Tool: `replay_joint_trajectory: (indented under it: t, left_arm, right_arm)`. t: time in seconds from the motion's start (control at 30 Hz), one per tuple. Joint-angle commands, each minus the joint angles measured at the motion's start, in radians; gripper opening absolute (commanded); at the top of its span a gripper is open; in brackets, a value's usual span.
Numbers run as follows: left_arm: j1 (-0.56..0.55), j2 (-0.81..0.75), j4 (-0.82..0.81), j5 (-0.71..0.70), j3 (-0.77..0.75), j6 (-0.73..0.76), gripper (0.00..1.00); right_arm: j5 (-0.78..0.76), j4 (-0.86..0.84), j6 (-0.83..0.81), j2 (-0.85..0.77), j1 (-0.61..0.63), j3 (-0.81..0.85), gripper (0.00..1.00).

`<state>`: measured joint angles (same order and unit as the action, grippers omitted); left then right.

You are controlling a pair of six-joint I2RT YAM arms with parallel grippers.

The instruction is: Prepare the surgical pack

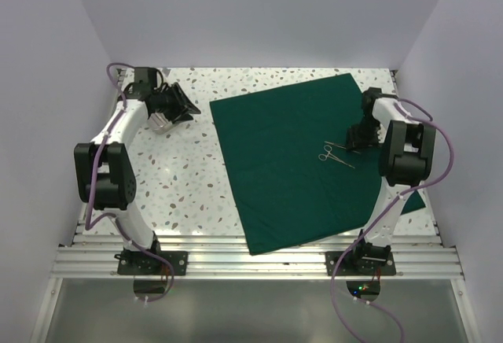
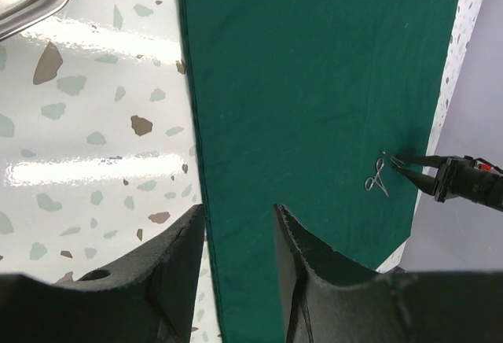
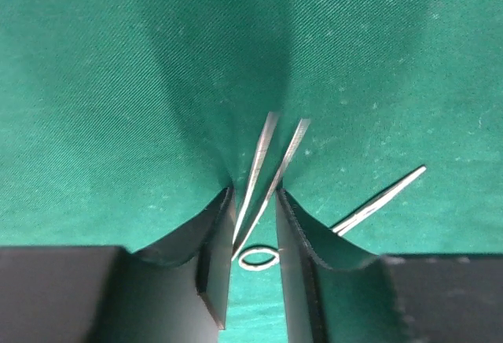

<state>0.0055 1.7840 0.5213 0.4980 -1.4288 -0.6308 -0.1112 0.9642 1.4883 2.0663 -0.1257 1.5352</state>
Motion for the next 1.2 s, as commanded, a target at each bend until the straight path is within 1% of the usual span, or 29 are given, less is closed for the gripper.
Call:
replay_joint_trajectory:
  t: [0.0,0.17,0.3,0.33,0.43,0.47,0.5,0.53,0.57,0.63,0.67,0.7,0.73,0.77,0.8,0.83,0.87,0.9,0.93,1.0,1.03,1.1,1.13,1.17]
  left_arm:
    - [0.001,0.012,0.006,0.011,-0.050,0.034,0.43]
    - [0.002,0.011,0.011,0.017,-0.045,0.042,0.44]
    - [0.002,-0.006,0.005,0.036,-0.038,0.046,0.44]
    - [0.001,-0.011,0.002,0.040,-0.035,0.049,0.45]
    - [0.002,-0.034,-0.052,0.088,0.010,0.049,0.52]
    - [0.002,-0.040,-0.076,0.141,0.030,0.043,0.55]
    - [0.002,-0.055,-0.110,0.174,0.051,0.019,0.55]
    - [0.002,-0.061,-0.177,0.204,0.097,0.004,0.55]
    - [-0.027,-0.069,-0.199,0.246,0.113,-0.010,0.55]
    - [-0.036,-0.086,-0.242,0.280,0.148,-0.033,0.56]
    - [-0.045,-0.093,-0.292,0.321,0.160,-0.043,0.56]
    - [-0.050,-0.104,-0.322,0.339,0.172,-0.068,0.56]
    - [-0.056,-0.112,-0.349,0.358,0.200,-0.085,0.57]
    - [-0.067,-0.118,-0.407,0.390,0.214,-0.102,0.57]
    - [-0.073,-0.129,-0.435,0.404,0.226,-0.136,0.57]
    - [-0.078,-0.135,-0.460,0.415,0.250,-0.151,0.58]
    - [-0.088,-0.138,-0.493,0.427,0.260,-0.162,0.60]
    - [-0.093,-0.144,-0.506,0.436,0.269,-0.185,0.60]
    - [-0.098,-0.147,-0.565,0.444,0.290,-0.200,0.61]
    - [-0.110,-0.152,-0.630,0.473,0.320,-0.271,0.62]
    - [-0.116,-0.150,-0.695,0.482,0.343,-0.294,0.62]
    - [-0.142,-0.146,-0.762,0.511,0.361,-0.361,0.62]
    - [-0.151,-0.141,-0.815,0.519,0.370,-0.381,0.62]
    - [-0.173,-0.141,-0.837,0.530,0.373,-0.409,0.62]
  right_arm:
    - [-0.007,0.002,0.030,0.009,0.001,0.020,0.29]
    - [-0.012,0.002,0.027,0.006,0.003,0.020,0.24]
    - [-0.001,-0.002,0.015,-0.006,0.003,0.019,0.12]
    - [0.002,-0.004,0.012,-0.012,0.004,0.022,0.07]
    - [0.027,-0.005,-0.020,-0.049,0.014,0.046,0.00]
    - [0.036,-0.008,-0.031,-0.070,0.026,0.054,0.00]
    - [0.039,-0.010,-0.045,-0.081,0.035,0.066,0.00]
    - [0.041,-0.005,-0.072,-0.090,0.046,0.095,0.00]
    - [0.042,-0.002,-0.089,-0.101,0.072,0.109,0.00]
    - [0.065,-0.013,-0.159,-0.133,0.106,0.149,0.00]
    - [0.073,-0.039,-0.190,-0.141,0.151,0.161,0.00]
    - [0.108,-0.065,-0.229,-0.153,0.173,0.170,0.00]
    - [0.166,-0.111,-0.338,-0.156,0.190,0.180,0.00]
    - [0.241,-0.212,-0.394,-0.156,0.222,0.183,0.00]
    - [0.311,-0.263,-0.446,-0.155,0.236,0.184,0.00]
    - [0.431,-0.318,-0.541,-0.163,0.253,0.178,0.00]
    - [0.465,-0.419,-0.586,-0.173,0.288,0.172,0.00]
    - [0.499,-0.456,-0.629,-0.181,0.303,0.169,0.00]
    - [0.607,-0.517,-0.684,-0.186,0.317,0.166,0.01]
    - [0.741,-0.603,-0.704,-0.186,0.340,0.148,0.03]
    - [0.845,-0.684,-0.714,-0.187,0.350,0.132,0.06]
    - [0.901,-0.696,-0.753,-0.192,0.385,0.141,0.08]
    - [0.913,-0.682,-0.798,-0.195,0.399,0.155,0.11]
    - [0.933,-0.674,-0.813,-0.196,0.418,0.161,0.11]
